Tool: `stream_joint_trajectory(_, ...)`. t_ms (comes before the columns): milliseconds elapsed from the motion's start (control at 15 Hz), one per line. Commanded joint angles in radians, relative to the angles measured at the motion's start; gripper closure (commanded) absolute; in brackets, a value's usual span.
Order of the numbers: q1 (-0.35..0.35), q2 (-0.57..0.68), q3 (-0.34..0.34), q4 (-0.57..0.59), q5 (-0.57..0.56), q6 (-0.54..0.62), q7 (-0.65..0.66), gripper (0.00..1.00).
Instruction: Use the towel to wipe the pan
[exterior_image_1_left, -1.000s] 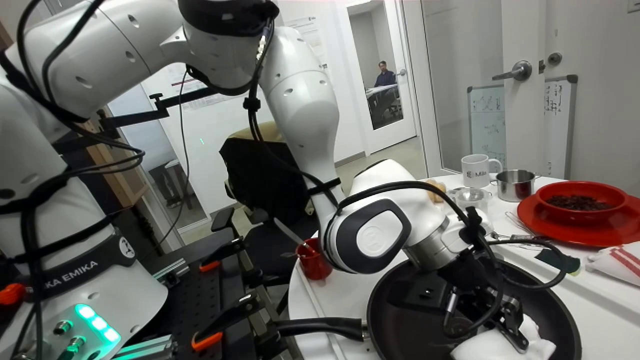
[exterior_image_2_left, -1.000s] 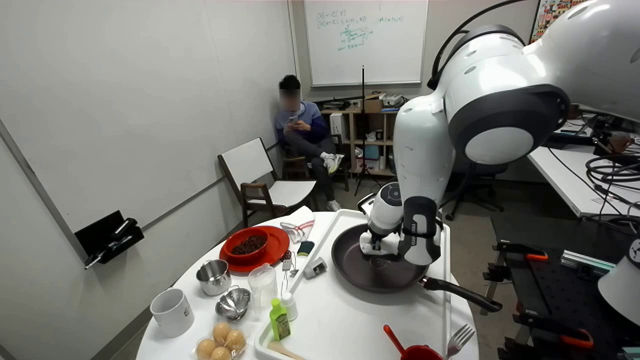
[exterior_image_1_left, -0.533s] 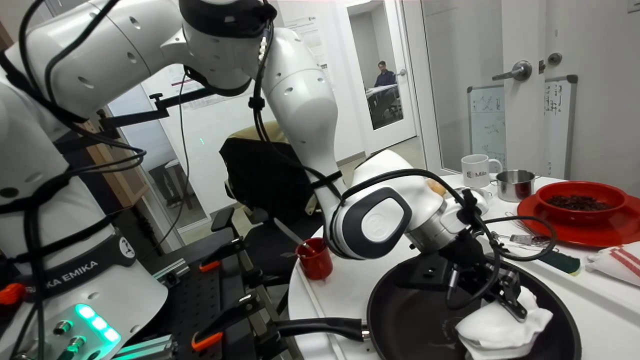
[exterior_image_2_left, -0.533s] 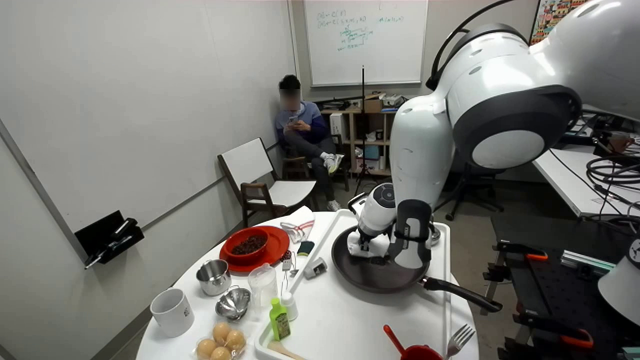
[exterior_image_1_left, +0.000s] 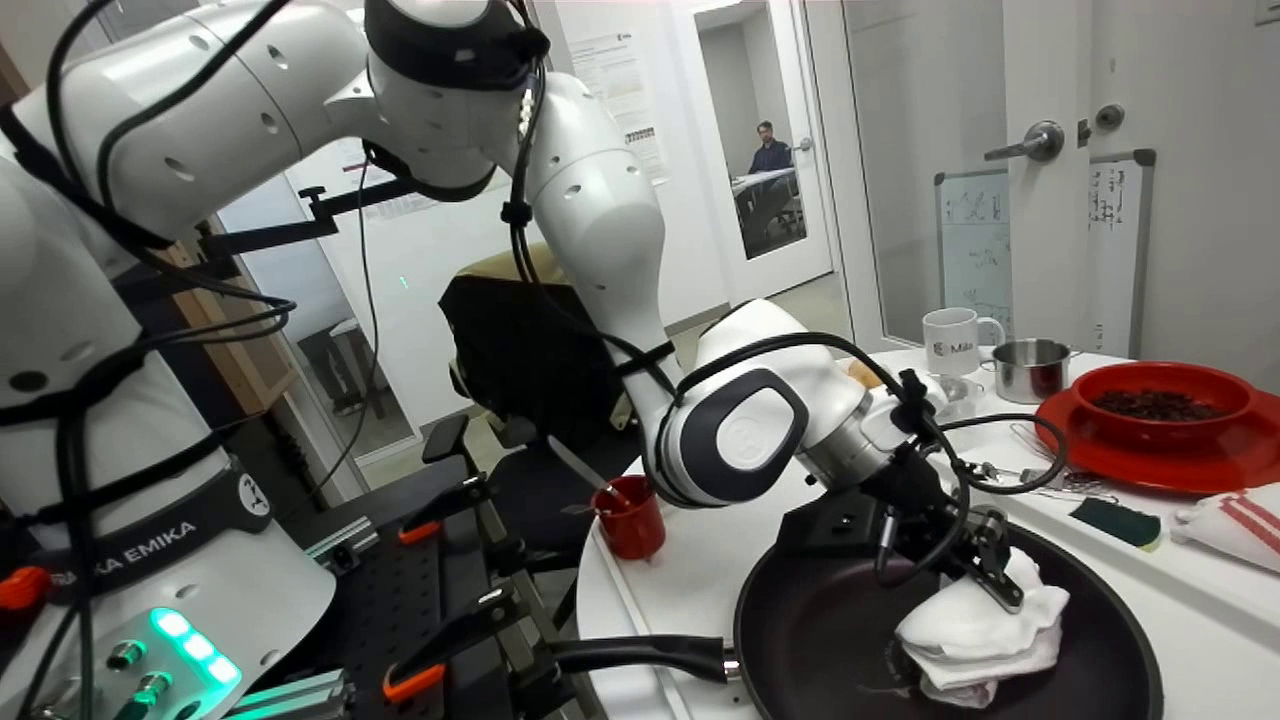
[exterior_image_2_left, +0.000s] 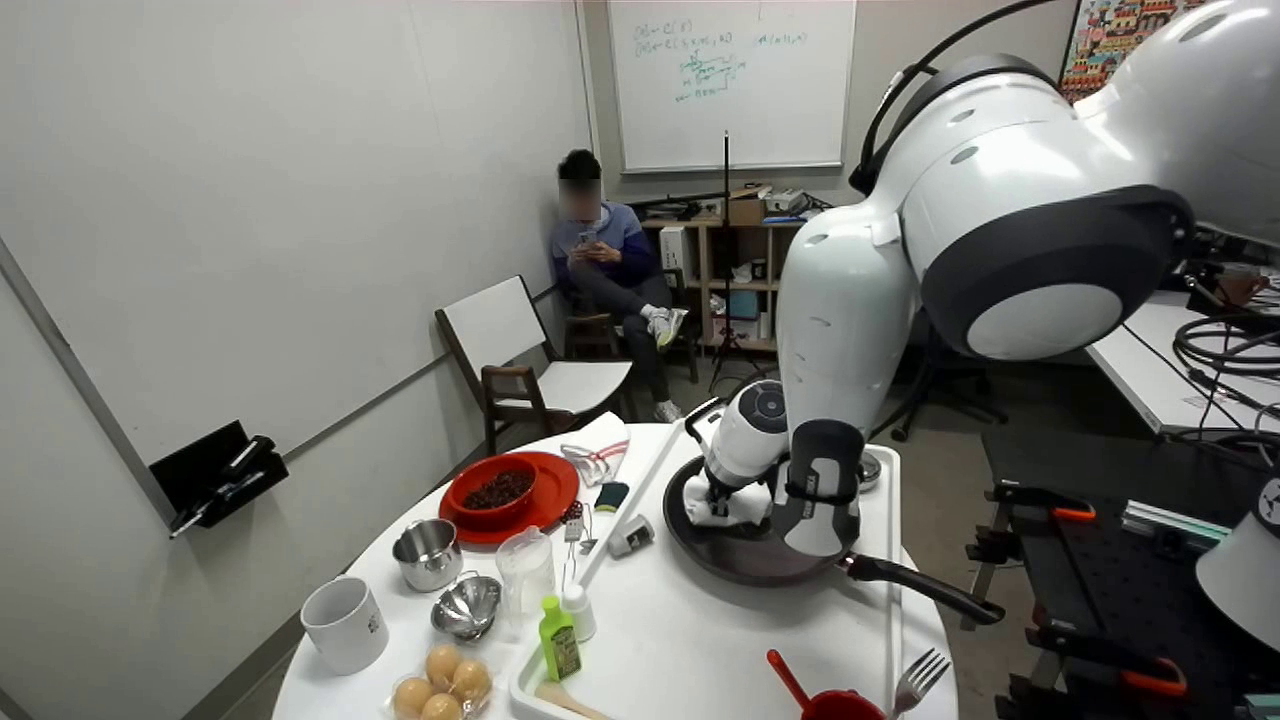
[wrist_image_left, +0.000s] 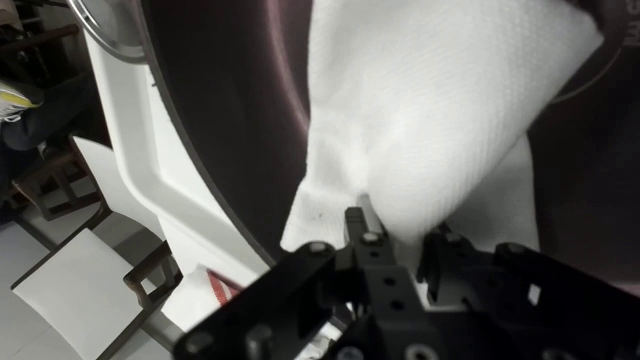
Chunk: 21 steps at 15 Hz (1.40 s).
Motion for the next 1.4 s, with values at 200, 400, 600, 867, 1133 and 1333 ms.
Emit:
stream_joint_trajectory(200,0.058,0.015,0.006,-0.01,0.022,0.004,-0.002,0.92)
stream_joint_trajectory(400,0.074,-0.001,0.015,-0.032,0.006,0.004,-0.017,0.92)
stream_joint_trajectory(600,0.078,-0.029,0.027,-0.068,-0.027,0.003,-0.045,0.92)
stream_joint_trajectory(867,0.07,-0.081,0.04,-0.136,-0.092,-0.001,-0.109,0.92)
stream_joint_trajectory(1133,0.054,-0.15,0.043,-0.225,-0.173,-0.001,-0.169,0.92)
stream_joint_trajectory(1333,0.047,-0.188,0.036,-0.289,-0.232,-0.001,-0.214,0.92)
